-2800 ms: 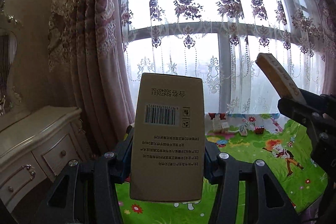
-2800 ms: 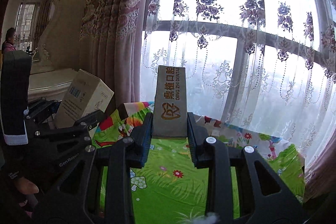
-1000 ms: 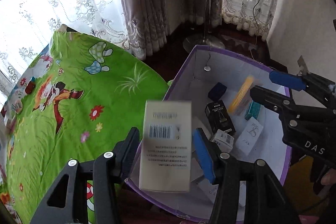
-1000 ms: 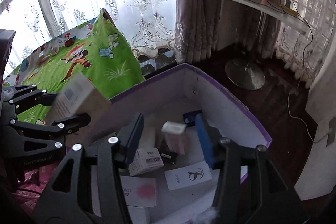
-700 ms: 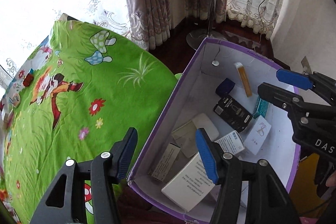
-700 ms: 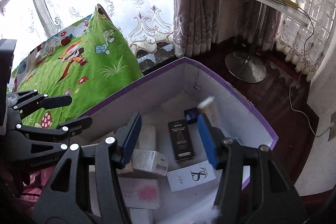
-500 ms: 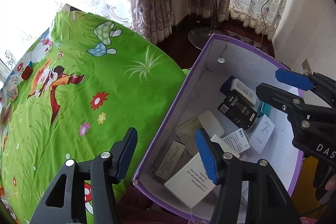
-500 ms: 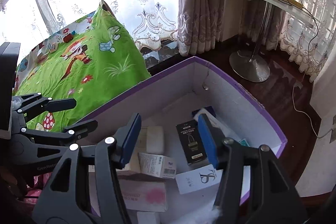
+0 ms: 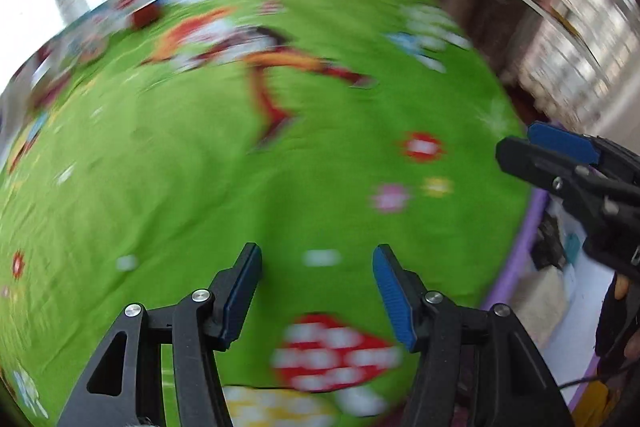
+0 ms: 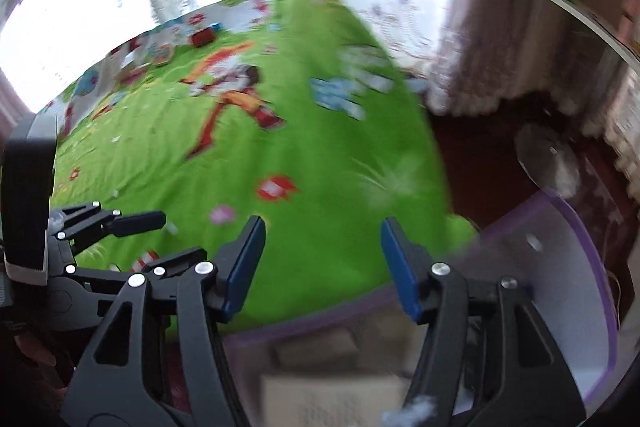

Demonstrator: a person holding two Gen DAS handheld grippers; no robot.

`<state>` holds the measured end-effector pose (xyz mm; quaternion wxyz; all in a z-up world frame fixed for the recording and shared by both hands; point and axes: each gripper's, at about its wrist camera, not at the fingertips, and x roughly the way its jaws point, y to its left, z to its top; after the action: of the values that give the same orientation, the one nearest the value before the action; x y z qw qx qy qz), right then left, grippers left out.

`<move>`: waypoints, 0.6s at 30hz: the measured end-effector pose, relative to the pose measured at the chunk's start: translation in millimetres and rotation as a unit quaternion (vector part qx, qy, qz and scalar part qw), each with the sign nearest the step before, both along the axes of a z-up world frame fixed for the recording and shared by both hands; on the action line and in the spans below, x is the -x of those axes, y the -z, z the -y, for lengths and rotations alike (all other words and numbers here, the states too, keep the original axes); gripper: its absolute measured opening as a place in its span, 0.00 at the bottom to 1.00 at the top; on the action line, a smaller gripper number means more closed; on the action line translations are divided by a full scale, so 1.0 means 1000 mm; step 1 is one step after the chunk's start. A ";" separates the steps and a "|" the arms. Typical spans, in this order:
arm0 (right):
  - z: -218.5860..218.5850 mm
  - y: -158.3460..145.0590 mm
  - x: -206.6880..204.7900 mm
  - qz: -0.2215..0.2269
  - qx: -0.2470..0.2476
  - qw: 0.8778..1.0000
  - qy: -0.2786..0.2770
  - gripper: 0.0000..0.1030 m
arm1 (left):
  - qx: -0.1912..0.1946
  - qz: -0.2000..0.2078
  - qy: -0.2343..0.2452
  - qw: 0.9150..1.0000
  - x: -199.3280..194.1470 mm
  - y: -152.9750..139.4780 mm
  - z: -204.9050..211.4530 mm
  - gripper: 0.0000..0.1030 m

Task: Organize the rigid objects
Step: 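Move both grippers back over the bedspread toward the remaining toys, then grasp the basketball hoop toy with the left gripper while the right grasps the red toy car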

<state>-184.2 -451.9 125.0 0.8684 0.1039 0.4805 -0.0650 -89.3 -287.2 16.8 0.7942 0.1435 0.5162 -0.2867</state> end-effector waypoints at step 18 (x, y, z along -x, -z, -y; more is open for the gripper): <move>-0.092 0.080 -0.375 -0.004 0.036 0.974 -0.222 0.71 | 0.021 0.031 -0.270 0.962 -0.136 0.000 -0.230 0.62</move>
<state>191.0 -359.9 45.3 0.8624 -0.0366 0.4922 0.1120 47.1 -57.6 16.5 0.8607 -0.0095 0.5046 -0.0675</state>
